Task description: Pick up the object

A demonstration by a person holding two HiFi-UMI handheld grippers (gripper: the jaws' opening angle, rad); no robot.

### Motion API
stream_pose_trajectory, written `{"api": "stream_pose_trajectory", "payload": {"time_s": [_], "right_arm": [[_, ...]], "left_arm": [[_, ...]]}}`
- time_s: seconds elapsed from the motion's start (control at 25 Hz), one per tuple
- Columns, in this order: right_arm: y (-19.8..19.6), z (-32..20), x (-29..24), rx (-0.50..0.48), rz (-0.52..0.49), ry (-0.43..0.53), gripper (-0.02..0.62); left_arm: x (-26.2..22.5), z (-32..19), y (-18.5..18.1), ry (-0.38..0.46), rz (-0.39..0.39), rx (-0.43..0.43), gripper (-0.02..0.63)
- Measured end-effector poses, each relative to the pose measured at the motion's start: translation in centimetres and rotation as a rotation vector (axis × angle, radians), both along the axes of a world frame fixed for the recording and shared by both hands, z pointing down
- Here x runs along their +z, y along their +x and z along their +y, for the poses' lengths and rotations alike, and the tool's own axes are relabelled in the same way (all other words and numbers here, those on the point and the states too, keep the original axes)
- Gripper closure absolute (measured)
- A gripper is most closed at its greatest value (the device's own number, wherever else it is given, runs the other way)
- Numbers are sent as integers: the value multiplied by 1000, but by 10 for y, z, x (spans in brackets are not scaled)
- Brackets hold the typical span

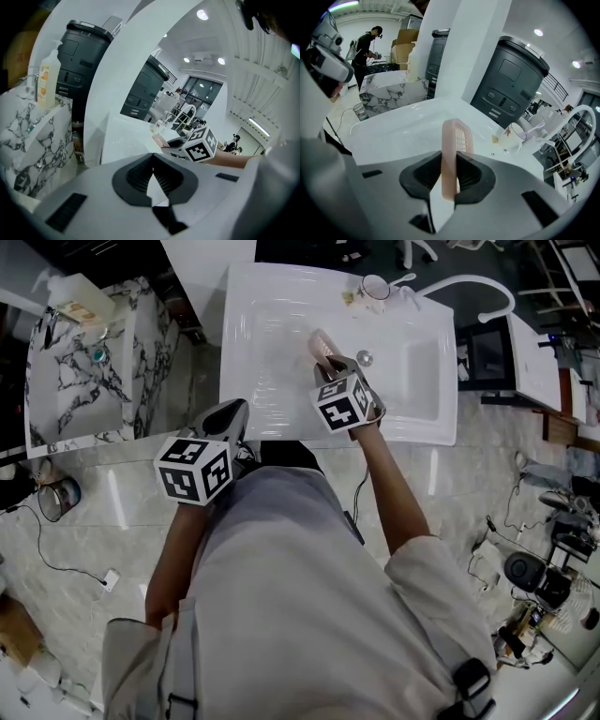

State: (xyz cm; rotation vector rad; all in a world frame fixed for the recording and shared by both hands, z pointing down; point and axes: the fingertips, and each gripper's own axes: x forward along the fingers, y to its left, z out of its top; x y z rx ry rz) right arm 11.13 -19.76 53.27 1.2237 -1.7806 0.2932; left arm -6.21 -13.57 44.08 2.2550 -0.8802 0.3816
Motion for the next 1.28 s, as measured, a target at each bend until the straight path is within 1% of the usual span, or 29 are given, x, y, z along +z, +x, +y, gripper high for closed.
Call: {"api": "stream_pose_trajectory", "payload": {"time_s": [0.36,0.52,0.84,1.08,1.28], "right_arm": [[-1,18,-7,69,-110,2,511],[2,25,-11,88,-133,13,511],[3,49,-13,131,-172,6,511],[1,65,-16,160,-203,11,511],[-2,82,-17,220,-295,10,511]], "left_arm": [[1,8,-2,4,-4,1,603],[1,9,-1,8,-8,1,603],[2,17,4,17,-24,24,603],[-2,19,0,14,-2,-1,603],[-2,26,2,15,-6,14,603]]}}
